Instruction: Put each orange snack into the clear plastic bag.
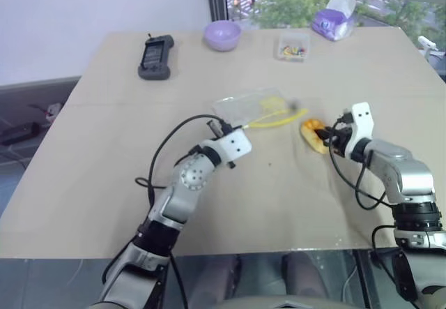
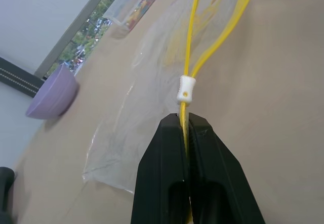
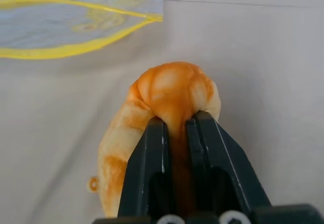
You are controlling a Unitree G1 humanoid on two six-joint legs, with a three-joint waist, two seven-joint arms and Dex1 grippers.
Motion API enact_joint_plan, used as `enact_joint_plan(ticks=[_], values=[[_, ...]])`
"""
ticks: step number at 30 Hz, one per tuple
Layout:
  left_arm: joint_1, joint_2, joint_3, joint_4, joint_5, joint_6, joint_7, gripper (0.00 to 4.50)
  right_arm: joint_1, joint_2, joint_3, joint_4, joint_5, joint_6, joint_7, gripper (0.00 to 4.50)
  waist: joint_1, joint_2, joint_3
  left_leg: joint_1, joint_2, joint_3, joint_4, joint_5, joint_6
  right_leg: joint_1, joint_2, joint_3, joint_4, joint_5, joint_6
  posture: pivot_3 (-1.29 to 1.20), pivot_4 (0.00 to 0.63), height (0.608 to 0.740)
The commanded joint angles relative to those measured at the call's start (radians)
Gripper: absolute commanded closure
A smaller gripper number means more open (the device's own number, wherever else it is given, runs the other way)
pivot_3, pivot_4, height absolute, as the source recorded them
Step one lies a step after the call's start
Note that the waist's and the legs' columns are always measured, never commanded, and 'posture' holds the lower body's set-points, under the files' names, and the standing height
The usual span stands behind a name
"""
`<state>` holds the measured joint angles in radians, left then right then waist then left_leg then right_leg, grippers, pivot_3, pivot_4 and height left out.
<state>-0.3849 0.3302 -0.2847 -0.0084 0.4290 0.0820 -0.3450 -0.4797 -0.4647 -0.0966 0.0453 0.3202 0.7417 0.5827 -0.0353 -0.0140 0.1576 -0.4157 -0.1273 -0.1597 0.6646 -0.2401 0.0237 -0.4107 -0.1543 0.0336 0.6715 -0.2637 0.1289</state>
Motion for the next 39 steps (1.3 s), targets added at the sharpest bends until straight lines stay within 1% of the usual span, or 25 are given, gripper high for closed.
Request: enact_joint_plan(ticks=[1,3,6,11,16,23,33,39], values=[[-0.017,0.002,-0.001,-0.009,0.001,-0.016,0.002,4.50,0.000,-0.021,-0.038,-0.126,0.102,0.003,0.090,4.48,-0.001,0.000,0.000,0.000,0.000,0.000,0.000,0.000,0.000,0.000,0.000,0.000,0.000,0.000,0.000,0.00,0.150,0.740],[-0.018,0.001,-0.002,-0.008,0.001,-0.016,0.003,4.50,0.016,-0.041,-0.023,-0.174,0.138,0.007,0.142,4.48,0.001,0.000,0.000,0.000,0.000,0.000,0.000,0.000,0.000,0.000,0.000,0.000,0.000,0.000,0.000,0.00,0.150,0.740],[-0.020,-0.001,-0.004,-0.006,0.002,-0.017,0.003,4.50,0.026,-0.058,-0.002,-0.213,0.166,0.014,0.178,4.48,0.003,0.000,0.000,0.000,0.000,0.000,0.000,0.000,0.000,0.000,0.000,0.000,0.000,0.000,0.000,0.00,0.150,0.740],[-0.024,-0.002,-0.010,-0.006,0.003,-0.030,0.004,4.50,-0.053,-0.039,0.049,-0.135,0.113,0.038,0.109,4.48,0.001,0.000,0.000,0.000,0.000,0.000,0.000,0.000,0.000,0.000,0.000,0.000,0.000,0.000,0.000,0.00,0.150,0.740],[-0.019,-0.003,-0.018,-0.012,0.002,-0.046,-0.003,4.50,-0.120,-0.017,0.074,-0.036,0.081,0.024,0.082,4.48,0.001,0.000,0.000,0.000,0.000,0.000,0.000,0.000,0.000,0.000,0.000,0.000,0.000,0.000,0.000,0.00,0.150,0.740],[-0.016,-0.005,-0.027,-0.014,0.000,-0.059,-0.003,4.50,-0.150,0.001,0.093,0.017,0.060,0.036,0.075,4.48,0.002,0.000,0.000,0.000,0.000,0.000,0.000,0.000,0.000,0.000,0.000,0.000,-0.001,0.000,0.000,0.00,0.150,0.740],[-0.023,-0.015,-0.041,-0.001,-0.010,-0.089,-0.008,4.50,-0.167,0.040,0.074,-0.008,0.132,0.130,0.099,4.48,-0.001,0.000,0.000,0.000,0.000,0.000,0.000,0.000,0.000,0.000,0.000,0.000,-0.001,0.000,0.000,0.00,0.150,0.740],[-0.015,-0.017,-0.063,-0.008,-0.038,-0.133,-0.061,4.50,-0.240,0.079,0.032,0.123,0.081,0.127,-0.045,4.48,-0.001,0.000,0.000,0.000,0.000,0.000,0.000,0.000,0.000,0.000,0.000,0.000,0.000,0.000,0.000,0.00,0.150,0.740]])
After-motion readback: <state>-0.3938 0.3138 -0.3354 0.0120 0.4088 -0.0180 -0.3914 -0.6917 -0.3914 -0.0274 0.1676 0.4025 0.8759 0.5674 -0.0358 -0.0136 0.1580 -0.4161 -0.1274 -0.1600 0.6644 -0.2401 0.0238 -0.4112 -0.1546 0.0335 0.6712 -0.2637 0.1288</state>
